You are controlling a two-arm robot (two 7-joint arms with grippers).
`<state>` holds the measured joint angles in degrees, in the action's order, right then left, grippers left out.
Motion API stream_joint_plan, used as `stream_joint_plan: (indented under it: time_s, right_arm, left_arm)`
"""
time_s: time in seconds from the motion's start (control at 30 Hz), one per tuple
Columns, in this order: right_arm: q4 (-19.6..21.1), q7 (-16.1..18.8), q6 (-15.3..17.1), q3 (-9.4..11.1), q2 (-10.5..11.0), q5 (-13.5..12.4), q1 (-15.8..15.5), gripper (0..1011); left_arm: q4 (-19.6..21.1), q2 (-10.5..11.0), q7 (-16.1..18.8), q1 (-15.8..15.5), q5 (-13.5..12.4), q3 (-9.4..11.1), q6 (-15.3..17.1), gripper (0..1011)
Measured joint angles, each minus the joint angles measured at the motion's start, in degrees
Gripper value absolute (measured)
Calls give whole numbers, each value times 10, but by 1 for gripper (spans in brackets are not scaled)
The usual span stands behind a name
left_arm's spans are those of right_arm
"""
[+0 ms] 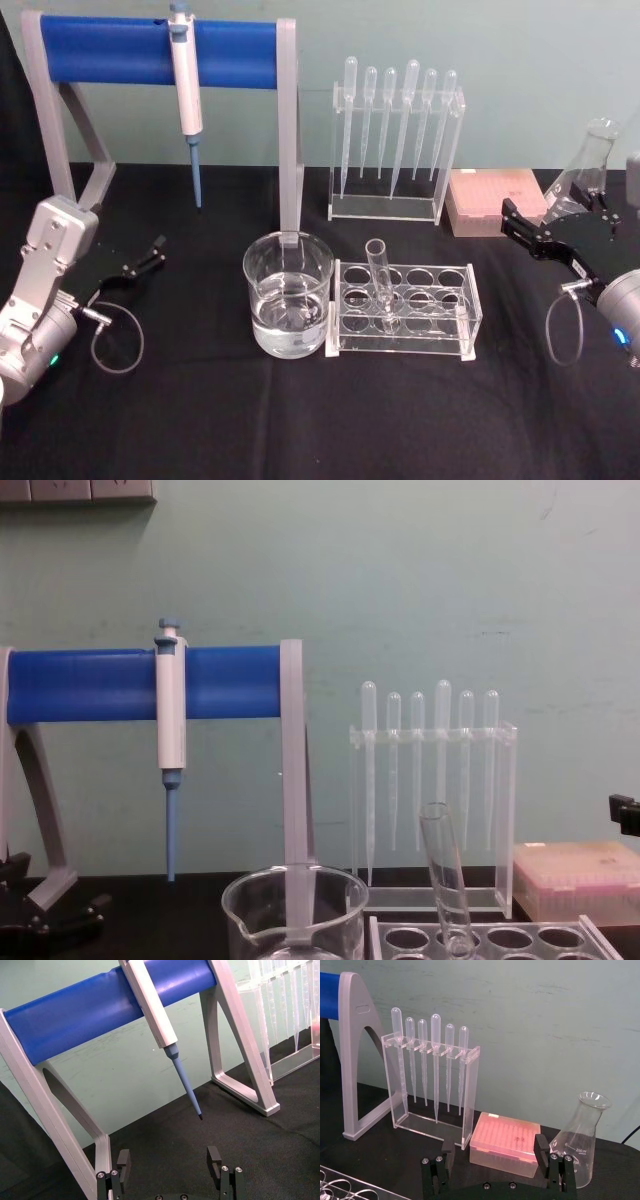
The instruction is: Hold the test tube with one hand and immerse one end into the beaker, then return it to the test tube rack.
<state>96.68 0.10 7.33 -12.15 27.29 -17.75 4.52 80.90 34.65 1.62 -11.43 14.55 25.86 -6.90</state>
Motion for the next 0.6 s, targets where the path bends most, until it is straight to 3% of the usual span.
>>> stream_joint_plan:
  time_s: [0.6]
  right_arm:
    - [0, -1, 0, 0, 0, 0, 0, 1002]
  left_arm:
    - [0, 0, 0, 0, 0, 0, 0, 1000]
